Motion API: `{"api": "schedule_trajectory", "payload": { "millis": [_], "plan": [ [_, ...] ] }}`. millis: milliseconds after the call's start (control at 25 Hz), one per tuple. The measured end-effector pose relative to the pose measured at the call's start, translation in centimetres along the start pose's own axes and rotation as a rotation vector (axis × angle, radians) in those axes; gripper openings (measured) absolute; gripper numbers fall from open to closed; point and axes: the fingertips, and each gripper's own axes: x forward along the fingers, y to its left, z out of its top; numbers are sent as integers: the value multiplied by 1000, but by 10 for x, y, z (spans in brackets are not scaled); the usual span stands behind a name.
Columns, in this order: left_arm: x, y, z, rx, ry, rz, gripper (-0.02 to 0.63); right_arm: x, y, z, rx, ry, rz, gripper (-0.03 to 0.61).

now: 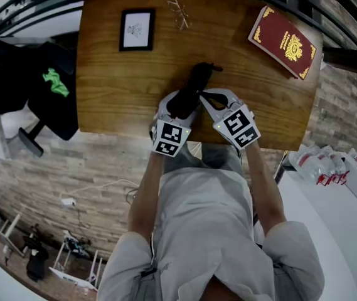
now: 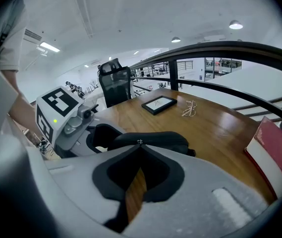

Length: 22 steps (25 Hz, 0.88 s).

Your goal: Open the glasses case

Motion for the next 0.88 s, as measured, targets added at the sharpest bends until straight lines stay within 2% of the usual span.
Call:
{"api": "schedule_trajectory", "payload": {
  "millis": [880],
  "plan": [
    [-6,-4,-24,14,49,-10,299,5,-19,-12,20,41,-42,3]
  ]
}}
